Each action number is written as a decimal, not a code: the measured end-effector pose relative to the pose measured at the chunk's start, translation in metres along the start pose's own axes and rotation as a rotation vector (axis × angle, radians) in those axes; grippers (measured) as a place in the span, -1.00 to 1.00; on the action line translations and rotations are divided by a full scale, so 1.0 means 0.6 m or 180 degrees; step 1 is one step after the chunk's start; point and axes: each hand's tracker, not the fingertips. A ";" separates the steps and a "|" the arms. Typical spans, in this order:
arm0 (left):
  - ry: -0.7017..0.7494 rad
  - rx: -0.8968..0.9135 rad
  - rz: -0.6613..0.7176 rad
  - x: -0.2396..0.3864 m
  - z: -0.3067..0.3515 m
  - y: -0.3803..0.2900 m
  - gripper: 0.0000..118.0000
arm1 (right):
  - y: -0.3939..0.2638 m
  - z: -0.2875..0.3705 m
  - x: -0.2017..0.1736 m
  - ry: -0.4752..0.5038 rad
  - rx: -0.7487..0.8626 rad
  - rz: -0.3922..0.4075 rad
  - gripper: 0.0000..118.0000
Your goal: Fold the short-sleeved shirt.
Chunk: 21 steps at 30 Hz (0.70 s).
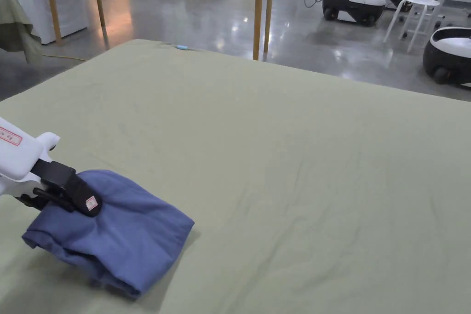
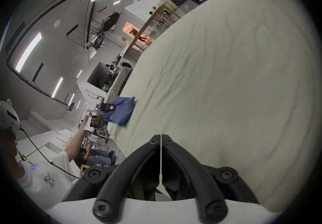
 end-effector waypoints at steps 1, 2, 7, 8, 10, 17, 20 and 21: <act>0.0036 0.0010 -0.0018 -0.003 0.000 0.000 0.26 | 0.000 0.003 0.002 0.0001 0.0007 -0.0006 -0.96; 0.0073 0.0039 -0.0050 -0.001 0.002 -0.001 0.48 | 0.002 0.006 0.004 0.0011 0.0016 -0.0010 -0.96; 0.0210 0.0509 -0.0003 0.025 0.043 -0.019 0.95 | 0.014 0.023 0.013 0.0005 0.0121 -0.0011 -0.96; 0.0321 0.0565 -0.0032 0.044 0.051 -0.025 0.95 | 0.016 0.027 0.012 0.0016 0.0156 -0.0007 -0.96; 0.0515 0.0684 -0.0160 0.085 0.063 -0.042 0.94 | 0.021 0.037 0.004 -0.0040 0.0269 0.0068 -0.96; 0.0288 0.1650 -0.0864 0.322 -0.009 -0.162 -0.90 | 0.040 0.067 -0.094 -0.1105 0.0974 0.0832 -0.96; 0.0348 0.1916 -0.1109 0.449 -0.080 -0.225 -0.90 | 0.039 0.084 -0.146 -0.1611 0.1444 0.1222 -0.96; 0.0507 0.2141 -0.1246 0.479 -0.098 -0.254 -0.90 | 0.038 0.088 -0.162 -0.1776 0.1582 0.1374 -0.96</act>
